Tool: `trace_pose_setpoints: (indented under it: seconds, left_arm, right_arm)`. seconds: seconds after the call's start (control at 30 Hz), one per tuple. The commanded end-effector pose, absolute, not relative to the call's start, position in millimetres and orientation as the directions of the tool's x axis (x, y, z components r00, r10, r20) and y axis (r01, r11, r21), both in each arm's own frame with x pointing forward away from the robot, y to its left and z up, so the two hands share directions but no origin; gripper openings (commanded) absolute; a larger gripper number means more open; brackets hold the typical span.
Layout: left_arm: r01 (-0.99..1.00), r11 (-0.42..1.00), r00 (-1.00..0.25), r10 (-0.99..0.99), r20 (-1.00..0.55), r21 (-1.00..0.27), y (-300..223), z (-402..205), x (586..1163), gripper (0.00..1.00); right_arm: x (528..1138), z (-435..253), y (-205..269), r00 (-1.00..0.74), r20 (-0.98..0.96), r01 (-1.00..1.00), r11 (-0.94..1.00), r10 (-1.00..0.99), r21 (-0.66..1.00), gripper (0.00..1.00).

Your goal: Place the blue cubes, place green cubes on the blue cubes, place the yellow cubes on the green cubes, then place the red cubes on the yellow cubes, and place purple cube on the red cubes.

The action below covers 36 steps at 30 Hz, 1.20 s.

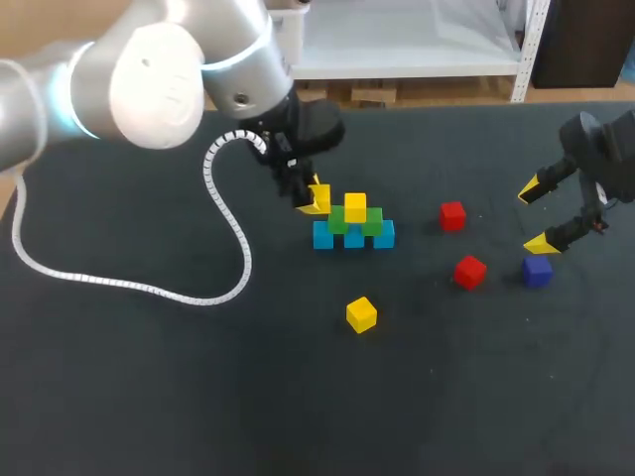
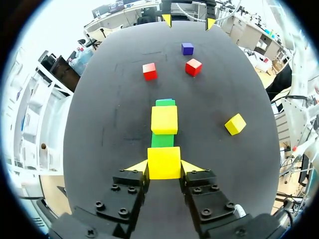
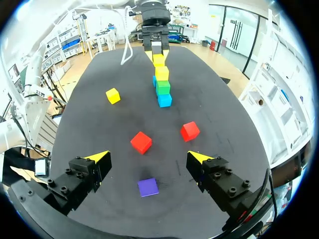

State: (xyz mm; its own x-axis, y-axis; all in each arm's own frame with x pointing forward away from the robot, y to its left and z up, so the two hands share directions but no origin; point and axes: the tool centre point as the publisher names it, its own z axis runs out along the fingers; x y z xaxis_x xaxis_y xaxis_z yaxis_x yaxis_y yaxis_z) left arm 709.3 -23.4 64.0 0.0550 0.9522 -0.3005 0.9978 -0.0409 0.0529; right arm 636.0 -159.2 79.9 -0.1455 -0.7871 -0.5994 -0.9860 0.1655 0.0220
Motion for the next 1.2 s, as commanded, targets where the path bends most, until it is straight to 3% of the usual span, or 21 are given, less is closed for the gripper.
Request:
trace_pose_setpoints:
  seconds: [0.03, 1.2]
  left_arm:
    - [0.998, -0.048, 0.059, 0.952, -0.300, 0.043, -26.8, 61.6, 714.4, 0.00]
    - [0.997, -0.072, 0.076, 0.944, -0.323, 0.024, -37.9, 52.5, 718.7, 0.00]
  right_arm:
    - [636.1, 79.6, -159.3, -0.144, -0.601, -0.986, 0.165, -0.786, 0.022, 1.00]
    - [636.1, 79.6, -159.3, -0.144, -0.601, -0.986, 0.165, -0.786, 0.022, 1.00]
